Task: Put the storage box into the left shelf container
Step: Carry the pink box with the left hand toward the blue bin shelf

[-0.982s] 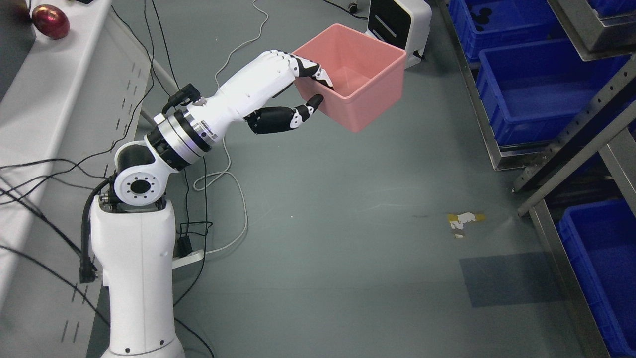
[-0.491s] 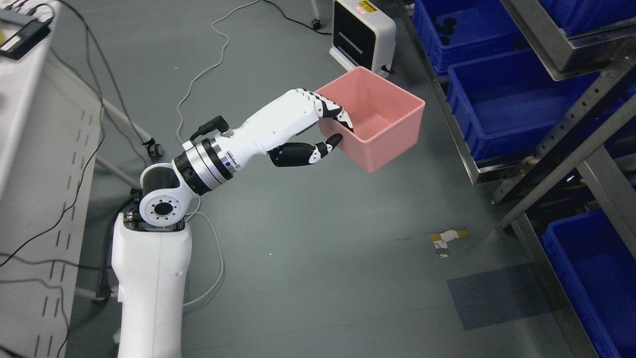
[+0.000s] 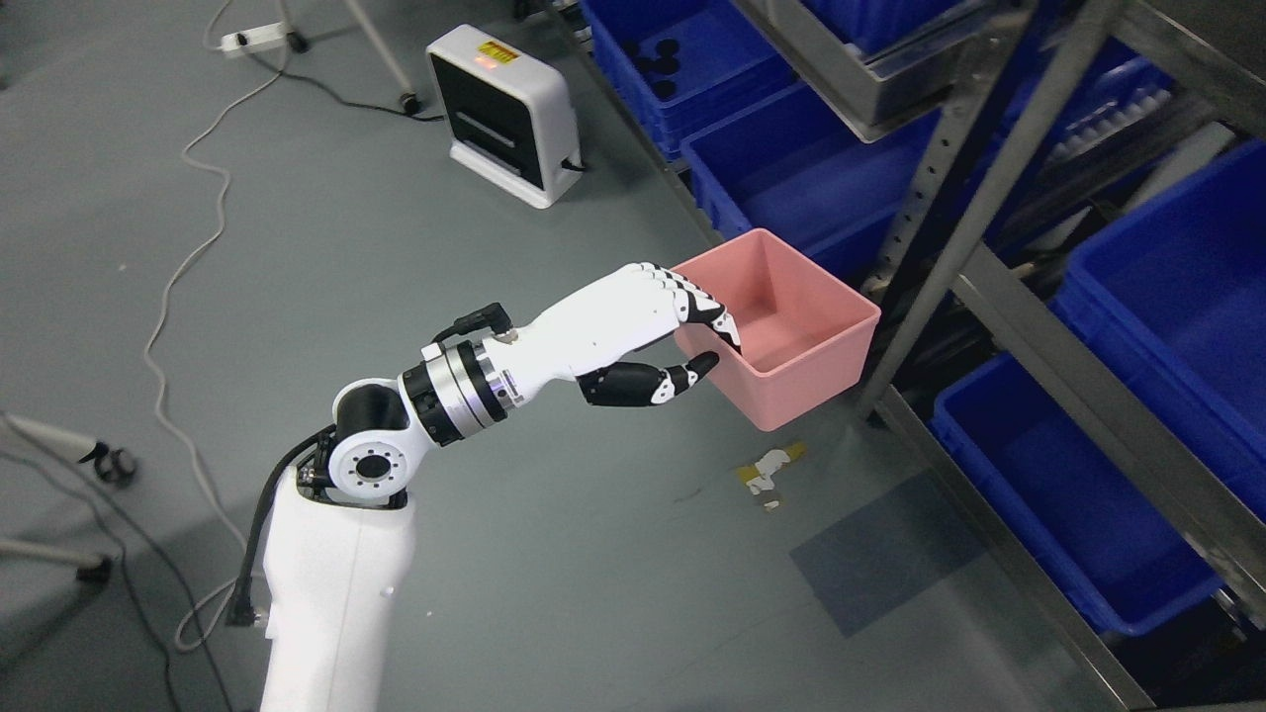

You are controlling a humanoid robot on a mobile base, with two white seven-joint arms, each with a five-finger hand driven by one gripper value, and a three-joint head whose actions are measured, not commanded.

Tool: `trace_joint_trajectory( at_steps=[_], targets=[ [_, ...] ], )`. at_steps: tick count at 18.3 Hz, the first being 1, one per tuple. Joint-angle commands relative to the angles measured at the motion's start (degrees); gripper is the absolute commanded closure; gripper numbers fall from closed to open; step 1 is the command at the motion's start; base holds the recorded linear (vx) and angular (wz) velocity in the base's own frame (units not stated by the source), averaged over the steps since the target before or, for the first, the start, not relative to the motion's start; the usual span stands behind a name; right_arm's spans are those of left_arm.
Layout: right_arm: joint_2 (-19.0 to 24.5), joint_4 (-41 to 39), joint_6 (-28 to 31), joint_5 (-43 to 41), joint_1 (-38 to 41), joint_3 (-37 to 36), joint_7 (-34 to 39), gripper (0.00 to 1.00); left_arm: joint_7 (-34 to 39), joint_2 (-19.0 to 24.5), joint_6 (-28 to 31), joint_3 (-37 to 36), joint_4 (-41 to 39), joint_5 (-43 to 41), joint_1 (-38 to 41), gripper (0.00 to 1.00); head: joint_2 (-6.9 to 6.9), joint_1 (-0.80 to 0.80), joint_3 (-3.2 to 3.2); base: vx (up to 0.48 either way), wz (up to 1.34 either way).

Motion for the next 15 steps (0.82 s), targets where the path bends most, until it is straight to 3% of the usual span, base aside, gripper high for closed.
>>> trace_joint_trajectory(
  at_steps=[1, 15],
  targets=[
    [-1.00, -1.00, 0.24, 0.00, -1.06, 0.00, 0.04, 0.01, -0.04, 0.99, -0.26, -3.99, 0.88, 0.01, 2.02, 0.97, 0.00, 0.00, 0.00, 0.155, -0.64],
    [-1.00, -1.00, 0.24, 0.00, -1.06, 0.00, 0.04, 0.01, -0.57, 0.99, -0.08, -1.19, 3.25, -0.08, 4.92, 0.97, 0.00, 0.00, 0.00, 0.092, -0.50]
  ],
)
